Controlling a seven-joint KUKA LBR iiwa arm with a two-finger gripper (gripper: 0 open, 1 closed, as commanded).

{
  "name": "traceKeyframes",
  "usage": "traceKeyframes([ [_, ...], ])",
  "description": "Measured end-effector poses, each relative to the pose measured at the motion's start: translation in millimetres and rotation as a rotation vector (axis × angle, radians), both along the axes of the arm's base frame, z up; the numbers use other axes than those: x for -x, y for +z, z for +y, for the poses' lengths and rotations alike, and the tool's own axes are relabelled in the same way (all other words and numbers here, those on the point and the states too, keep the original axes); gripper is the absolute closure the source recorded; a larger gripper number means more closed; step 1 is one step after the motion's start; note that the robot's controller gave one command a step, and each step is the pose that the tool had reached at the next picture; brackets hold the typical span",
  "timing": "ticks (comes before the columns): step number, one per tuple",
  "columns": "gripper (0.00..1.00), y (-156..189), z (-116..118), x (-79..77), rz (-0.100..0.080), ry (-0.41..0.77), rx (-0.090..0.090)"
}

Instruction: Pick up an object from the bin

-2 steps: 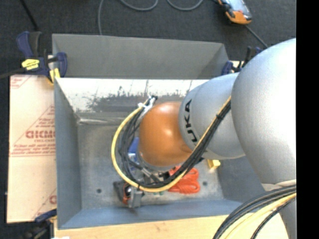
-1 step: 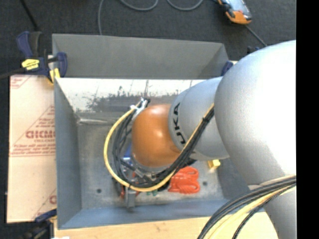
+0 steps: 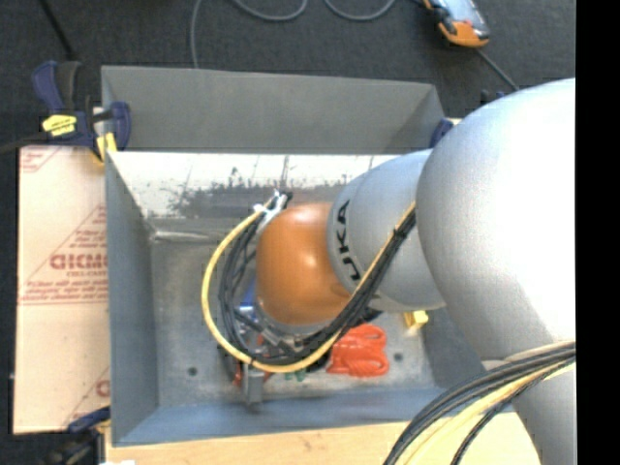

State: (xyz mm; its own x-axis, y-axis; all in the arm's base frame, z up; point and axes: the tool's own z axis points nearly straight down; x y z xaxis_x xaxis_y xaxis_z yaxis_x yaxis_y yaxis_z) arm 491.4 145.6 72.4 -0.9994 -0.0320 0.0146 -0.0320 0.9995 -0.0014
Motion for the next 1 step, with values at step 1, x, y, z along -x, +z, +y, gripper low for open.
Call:
traceKeyframes([
  [1,1.00,1.5,-0.2,0.4,0.000,0.000,0.000],
])
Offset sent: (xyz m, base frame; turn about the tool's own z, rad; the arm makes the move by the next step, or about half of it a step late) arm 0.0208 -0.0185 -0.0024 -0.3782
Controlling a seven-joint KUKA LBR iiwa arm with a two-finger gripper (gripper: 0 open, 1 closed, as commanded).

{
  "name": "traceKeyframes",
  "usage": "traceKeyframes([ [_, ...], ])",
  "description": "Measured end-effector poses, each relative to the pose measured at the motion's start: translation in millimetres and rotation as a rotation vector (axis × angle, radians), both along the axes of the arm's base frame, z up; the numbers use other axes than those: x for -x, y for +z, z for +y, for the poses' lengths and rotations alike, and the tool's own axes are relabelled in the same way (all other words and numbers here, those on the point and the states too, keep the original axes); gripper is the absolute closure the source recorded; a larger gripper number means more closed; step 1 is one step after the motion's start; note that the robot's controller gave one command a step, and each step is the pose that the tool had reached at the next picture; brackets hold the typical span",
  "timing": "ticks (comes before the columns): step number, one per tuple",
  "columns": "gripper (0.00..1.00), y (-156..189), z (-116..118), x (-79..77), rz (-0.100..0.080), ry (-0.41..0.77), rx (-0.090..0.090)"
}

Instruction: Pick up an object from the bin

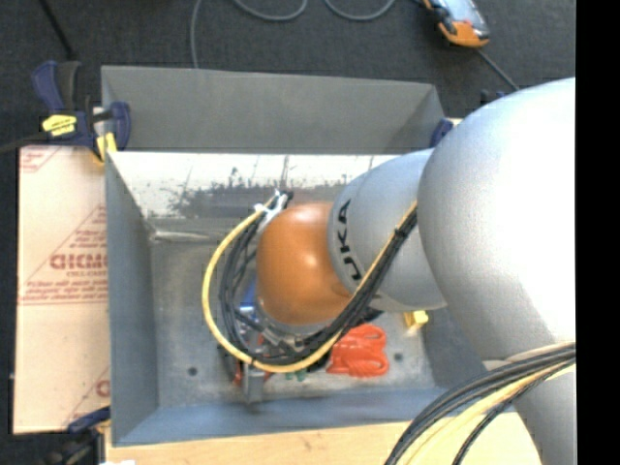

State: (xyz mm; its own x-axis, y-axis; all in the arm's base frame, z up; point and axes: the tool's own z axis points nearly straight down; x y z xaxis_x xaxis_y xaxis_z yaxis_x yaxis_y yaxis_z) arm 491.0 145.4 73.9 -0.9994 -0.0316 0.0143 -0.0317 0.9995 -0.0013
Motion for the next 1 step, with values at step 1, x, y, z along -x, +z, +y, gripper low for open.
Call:
traceKeyframes([
  [1,1.00,44.2,-5.1,-7.6,-0.019,0.075,-0.003],
])
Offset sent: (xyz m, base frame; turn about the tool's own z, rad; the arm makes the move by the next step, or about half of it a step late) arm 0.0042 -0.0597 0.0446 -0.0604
